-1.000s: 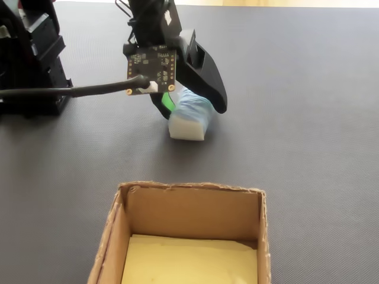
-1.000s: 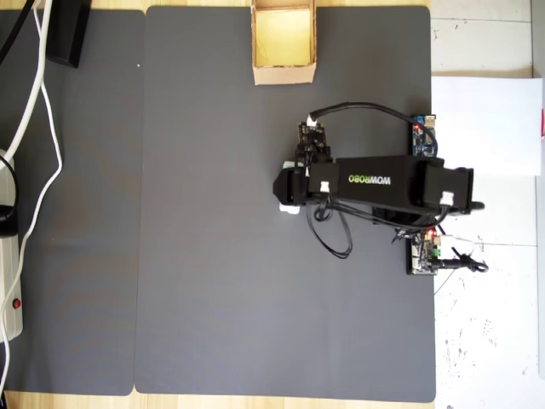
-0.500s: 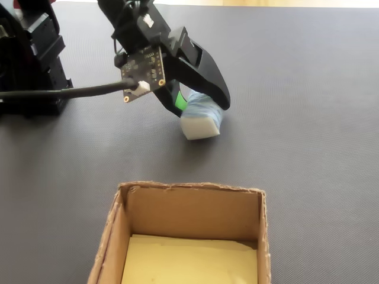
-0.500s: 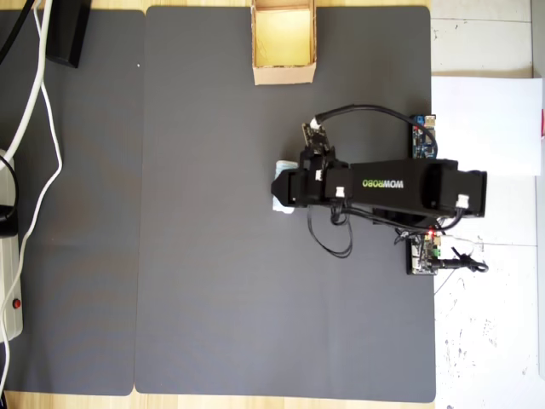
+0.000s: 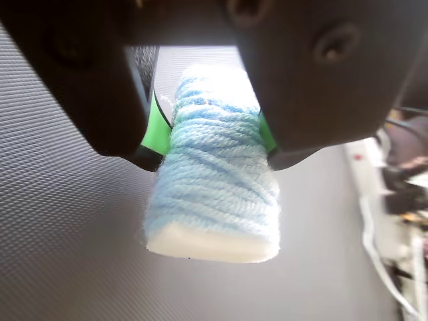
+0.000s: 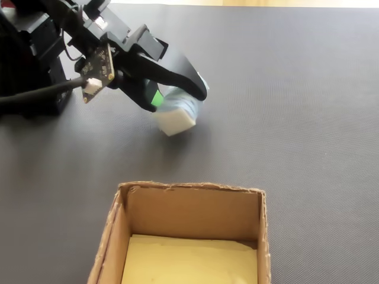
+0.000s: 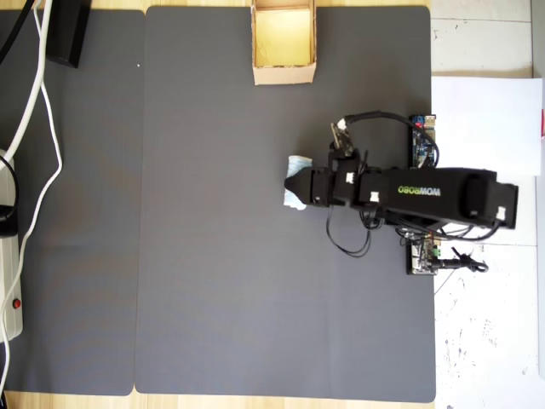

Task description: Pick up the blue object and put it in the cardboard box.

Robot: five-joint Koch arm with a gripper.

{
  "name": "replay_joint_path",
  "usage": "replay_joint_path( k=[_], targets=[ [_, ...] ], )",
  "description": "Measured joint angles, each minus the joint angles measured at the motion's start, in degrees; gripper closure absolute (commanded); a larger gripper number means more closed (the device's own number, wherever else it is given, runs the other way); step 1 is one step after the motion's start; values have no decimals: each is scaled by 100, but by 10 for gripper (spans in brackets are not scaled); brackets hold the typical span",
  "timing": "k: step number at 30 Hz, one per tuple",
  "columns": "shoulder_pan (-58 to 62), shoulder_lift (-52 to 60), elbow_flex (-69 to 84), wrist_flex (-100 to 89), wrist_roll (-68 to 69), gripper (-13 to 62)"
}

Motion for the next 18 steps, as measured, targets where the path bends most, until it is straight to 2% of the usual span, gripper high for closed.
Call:
replay_joint_path(
  k=[8,14,18],
  targets=[
    [79,1178,378,-132,-237,389],
    [633,1213,369,-246,-677,389],
    [984,1107,-492,-246,-905,390]
  ],
)
